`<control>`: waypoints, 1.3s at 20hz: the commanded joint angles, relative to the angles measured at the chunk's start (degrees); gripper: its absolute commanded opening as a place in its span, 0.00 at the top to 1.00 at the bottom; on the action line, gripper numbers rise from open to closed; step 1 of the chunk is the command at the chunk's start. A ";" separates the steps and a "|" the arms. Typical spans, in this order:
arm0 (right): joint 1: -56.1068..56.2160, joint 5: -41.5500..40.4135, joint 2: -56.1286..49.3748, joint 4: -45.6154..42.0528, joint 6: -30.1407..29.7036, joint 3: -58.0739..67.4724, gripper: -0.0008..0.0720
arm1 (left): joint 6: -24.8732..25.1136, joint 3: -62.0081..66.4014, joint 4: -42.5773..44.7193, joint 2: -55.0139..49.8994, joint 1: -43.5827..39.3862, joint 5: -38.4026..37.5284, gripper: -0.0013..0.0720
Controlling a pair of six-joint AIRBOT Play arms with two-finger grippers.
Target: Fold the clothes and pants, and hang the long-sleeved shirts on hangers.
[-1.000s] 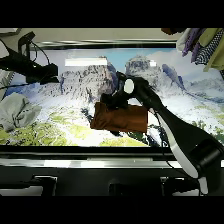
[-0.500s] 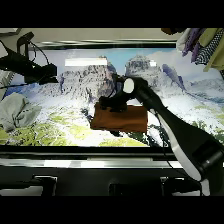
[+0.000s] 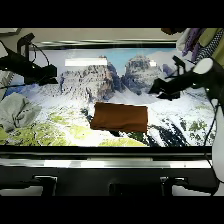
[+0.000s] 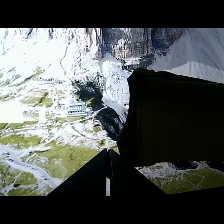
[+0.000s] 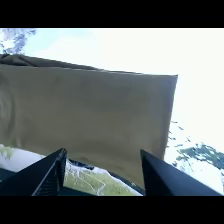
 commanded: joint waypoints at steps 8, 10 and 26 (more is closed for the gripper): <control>-10.84 -11.02 -1.25 11.47 -18.18 -29.40 0.26 | -0.02 -0.04 0.00 0.04 0.02 -1.22 0.96; -10.82 -12.74 -1.73 14.62 -20.83 -32.06 0.29 | -0.02 -0.04 0.00 0.04 0.02 -1.20 0.96; -0.11 -21.59 -5.60 23.37 -20.59 -32.65 0.95 | 0.02 -0.04 0.00 0.02 0.02 -1.20 0.95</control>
